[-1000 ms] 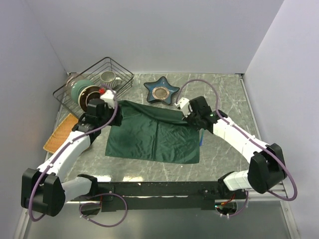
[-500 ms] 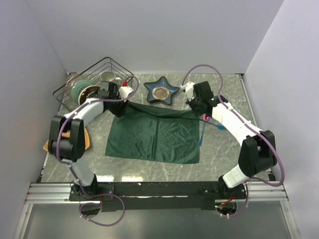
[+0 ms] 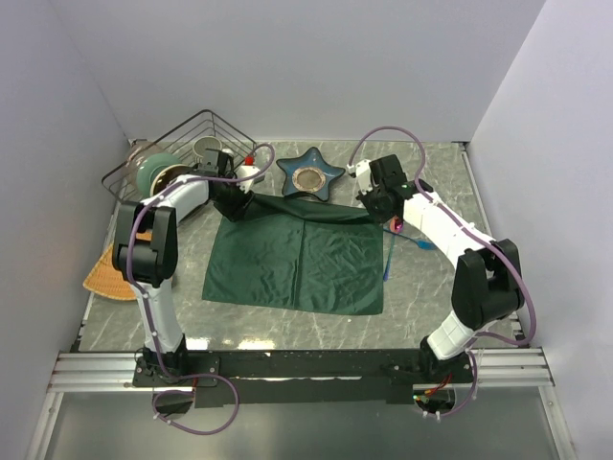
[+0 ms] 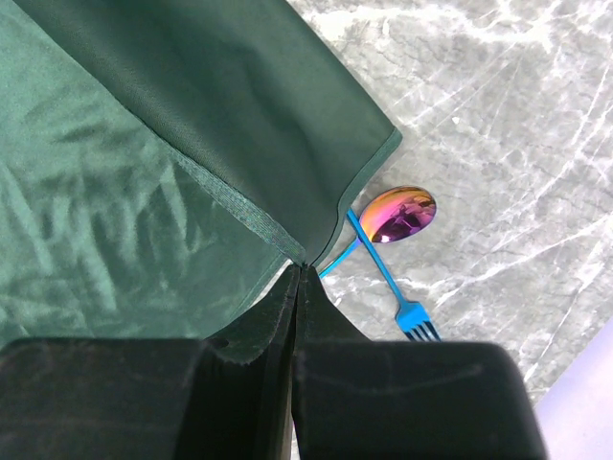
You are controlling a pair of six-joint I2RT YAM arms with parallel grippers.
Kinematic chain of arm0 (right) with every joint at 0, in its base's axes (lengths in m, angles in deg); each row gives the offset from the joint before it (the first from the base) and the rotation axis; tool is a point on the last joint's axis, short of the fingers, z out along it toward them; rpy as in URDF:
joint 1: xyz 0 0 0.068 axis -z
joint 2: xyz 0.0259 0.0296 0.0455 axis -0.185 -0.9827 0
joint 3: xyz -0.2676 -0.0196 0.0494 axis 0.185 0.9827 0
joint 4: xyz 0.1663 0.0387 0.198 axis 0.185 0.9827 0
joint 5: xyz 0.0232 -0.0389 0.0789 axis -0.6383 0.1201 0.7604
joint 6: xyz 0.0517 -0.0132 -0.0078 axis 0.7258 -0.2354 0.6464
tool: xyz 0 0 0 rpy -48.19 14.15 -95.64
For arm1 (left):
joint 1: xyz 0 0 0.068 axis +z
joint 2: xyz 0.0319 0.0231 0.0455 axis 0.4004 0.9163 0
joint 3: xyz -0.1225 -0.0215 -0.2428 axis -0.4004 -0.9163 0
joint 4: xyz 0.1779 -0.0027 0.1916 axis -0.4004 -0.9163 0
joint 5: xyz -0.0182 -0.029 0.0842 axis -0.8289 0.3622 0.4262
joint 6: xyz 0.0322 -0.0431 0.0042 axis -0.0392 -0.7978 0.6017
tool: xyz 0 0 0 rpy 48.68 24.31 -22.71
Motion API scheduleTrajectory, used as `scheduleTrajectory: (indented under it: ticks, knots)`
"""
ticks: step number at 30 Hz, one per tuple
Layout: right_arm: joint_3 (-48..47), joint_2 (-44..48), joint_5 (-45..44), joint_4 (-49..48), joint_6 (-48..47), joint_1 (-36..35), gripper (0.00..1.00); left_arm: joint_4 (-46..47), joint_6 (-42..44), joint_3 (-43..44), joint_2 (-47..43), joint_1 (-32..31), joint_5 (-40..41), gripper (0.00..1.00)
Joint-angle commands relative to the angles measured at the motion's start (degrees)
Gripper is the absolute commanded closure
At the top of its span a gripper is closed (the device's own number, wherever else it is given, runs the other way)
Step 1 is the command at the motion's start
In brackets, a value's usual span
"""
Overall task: Fold the napkin into a case and place the utensils inside
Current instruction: Pick up the flattened napkin from the center of the board.
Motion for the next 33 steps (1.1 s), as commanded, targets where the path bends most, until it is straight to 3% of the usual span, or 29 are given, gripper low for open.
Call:
scheduleTrajectory:
  ticks: [1,13,17,22,29,33]
  knots:
    - [-1.62,0.31,-0.03,-0.73,0.3,-0.13,1.0,-0.85,1.56,0.1,0.78,-0.05,-1.82,0.47]
    - [-1.62,-0.48,0.06,-0.64,0.3,-0.14,1.0,-0.41,1.12,2.11,5.44,-0.13,-0.06,0.53]
    - [-1.88,-0.56,0.06,-0.56,0.3,-0.14,1.0,-0.93,0.86,2.2,5.09,-0.13,-0.76,0.65]
    - [-1.8,-0.21,0.06,-0.38,0.04,-0.22,1.0,-1.46,0.33,1.68,1.76,-0.13,-1.12,0.7]
    - [-1.88,-0.04,0.15,-0.29,-0.32,-0.22,1.0,-2.34,-0.2,1.68,-1.5,0.31,0.11,0.66]
    - [-2.41,-0.21,0.33,0.06,-0.23,-0.14,1.0,-2.43,-0.46,2.37,-1.07,0.31,0.65,0.7]
